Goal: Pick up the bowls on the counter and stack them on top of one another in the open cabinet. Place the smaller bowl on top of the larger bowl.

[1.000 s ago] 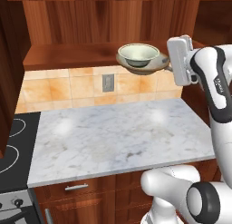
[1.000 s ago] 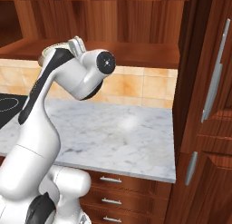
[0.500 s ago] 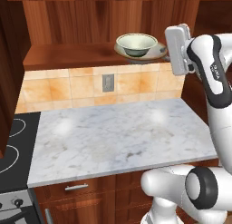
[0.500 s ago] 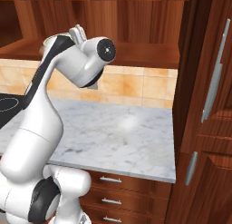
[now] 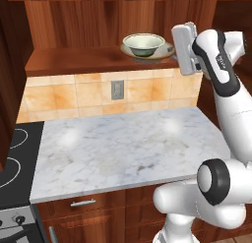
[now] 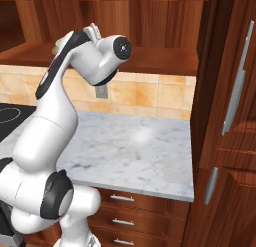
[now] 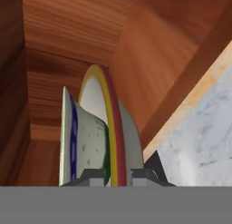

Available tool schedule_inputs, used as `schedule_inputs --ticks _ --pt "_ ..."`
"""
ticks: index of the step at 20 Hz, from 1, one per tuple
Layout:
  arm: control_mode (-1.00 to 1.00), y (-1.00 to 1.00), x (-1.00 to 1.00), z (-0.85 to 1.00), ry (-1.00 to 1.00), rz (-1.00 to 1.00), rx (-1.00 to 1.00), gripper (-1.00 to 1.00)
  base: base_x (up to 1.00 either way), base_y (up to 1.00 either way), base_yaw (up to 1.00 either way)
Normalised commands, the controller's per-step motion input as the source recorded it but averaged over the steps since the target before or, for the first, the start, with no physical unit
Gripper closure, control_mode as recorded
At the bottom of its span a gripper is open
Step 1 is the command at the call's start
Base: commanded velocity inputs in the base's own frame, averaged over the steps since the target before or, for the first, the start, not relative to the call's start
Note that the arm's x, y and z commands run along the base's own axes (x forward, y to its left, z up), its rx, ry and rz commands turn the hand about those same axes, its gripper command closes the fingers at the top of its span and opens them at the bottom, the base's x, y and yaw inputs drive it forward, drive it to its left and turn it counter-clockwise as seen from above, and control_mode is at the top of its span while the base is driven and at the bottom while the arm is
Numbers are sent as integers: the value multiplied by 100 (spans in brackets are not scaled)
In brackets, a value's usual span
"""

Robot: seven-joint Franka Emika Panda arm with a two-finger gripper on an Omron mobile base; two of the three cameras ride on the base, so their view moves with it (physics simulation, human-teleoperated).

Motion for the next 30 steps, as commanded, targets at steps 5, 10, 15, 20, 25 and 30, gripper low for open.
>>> schedule_inputs --ticks 5,10,15,20,25,30 --pt "-100 0 55 0 0 0 2 100 0 0 0" --pt "-100 0 53 0 0 0 2 100 0 0 0" --pt "-100 0 52 0 0 0 1 100 0 0 0" --pt "-100 0 52 0 0 0 0 100 0 0 0" --pt "-100 0 50 0 0 0 0 100 0 0 0" --pt "-100 0 45 0 0 0 0 100 0 0 0"
